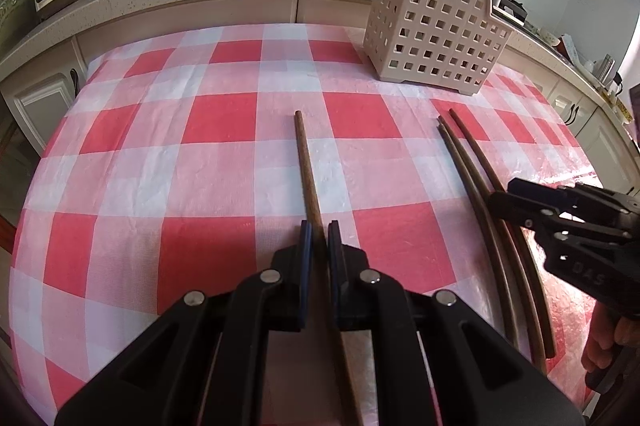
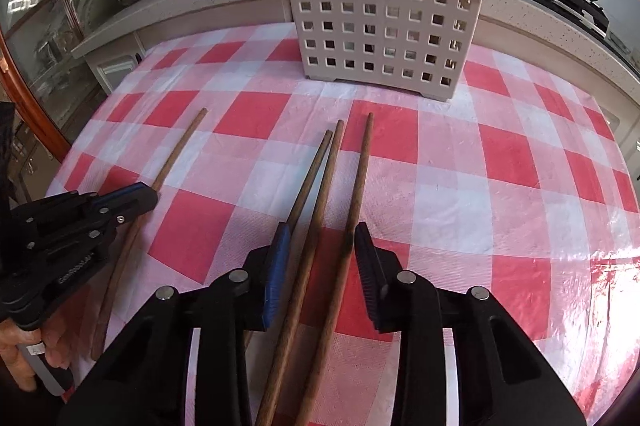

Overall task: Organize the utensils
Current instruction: 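Close the left tool on one chopstick while the right tool closes on another, then lift both chopsticks upright with both tools and carry them toward the caddy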

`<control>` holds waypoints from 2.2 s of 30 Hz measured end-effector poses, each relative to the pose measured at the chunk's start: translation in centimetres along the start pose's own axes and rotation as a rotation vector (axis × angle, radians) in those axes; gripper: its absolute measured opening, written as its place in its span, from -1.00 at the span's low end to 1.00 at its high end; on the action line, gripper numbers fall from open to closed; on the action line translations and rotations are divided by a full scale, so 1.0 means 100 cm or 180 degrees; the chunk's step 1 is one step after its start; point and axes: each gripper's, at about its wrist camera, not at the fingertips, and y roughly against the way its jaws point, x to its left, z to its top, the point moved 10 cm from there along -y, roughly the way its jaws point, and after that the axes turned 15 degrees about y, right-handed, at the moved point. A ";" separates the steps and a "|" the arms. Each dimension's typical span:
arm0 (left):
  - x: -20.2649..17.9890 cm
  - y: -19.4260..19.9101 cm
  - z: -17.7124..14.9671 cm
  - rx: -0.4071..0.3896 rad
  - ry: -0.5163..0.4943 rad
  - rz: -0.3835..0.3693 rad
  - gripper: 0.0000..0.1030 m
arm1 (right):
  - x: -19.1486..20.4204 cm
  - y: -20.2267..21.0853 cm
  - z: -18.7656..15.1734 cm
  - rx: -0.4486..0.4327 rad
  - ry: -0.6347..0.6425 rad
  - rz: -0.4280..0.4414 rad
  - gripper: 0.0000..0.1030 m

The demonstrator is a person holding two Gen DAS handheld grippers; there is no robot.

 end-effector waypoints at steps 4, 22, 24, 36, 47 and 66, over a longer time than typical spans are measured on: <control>0.000 0.000 0.000 -0.0008 0.0010 -0.0040 -0.82 | 0.001 -0.006 -0.002 0.0064 0.0044 -0.0051 -0.45; 0.002 0.001 0.000 0.0008 0.0025 -0.0058 -0.86 | 0.003 0.000 0.004 -0.0110 0.0133 -0.0071 -0.72; 0.003 0.002 0.000 0.0003 0.0042 -0.0042 -0.86 | -0.001 0.006 0.004 -0.0136 0.0111 -0.0070 -0.72; 0.003 0.002 -0.001 0.0001 0.0032 0.0002 -0.86 | -0.045 0.017 -0.019 -0.0066 -0.0124 -0.0240 -0.67; 0.003 0.002 -0.001 0.0003 0.0046 -0.0020 -0.86 | -0.034 0.017 -0.019 -0.0070 -0.0087 -0.0079 -0.17; 0.003 0.003 -0.002 -0.0010 0.0041 -0.0012 -0.86 | -0.033 0.012 -0.025 -0.0036 -0.0113 0.0017 -0.29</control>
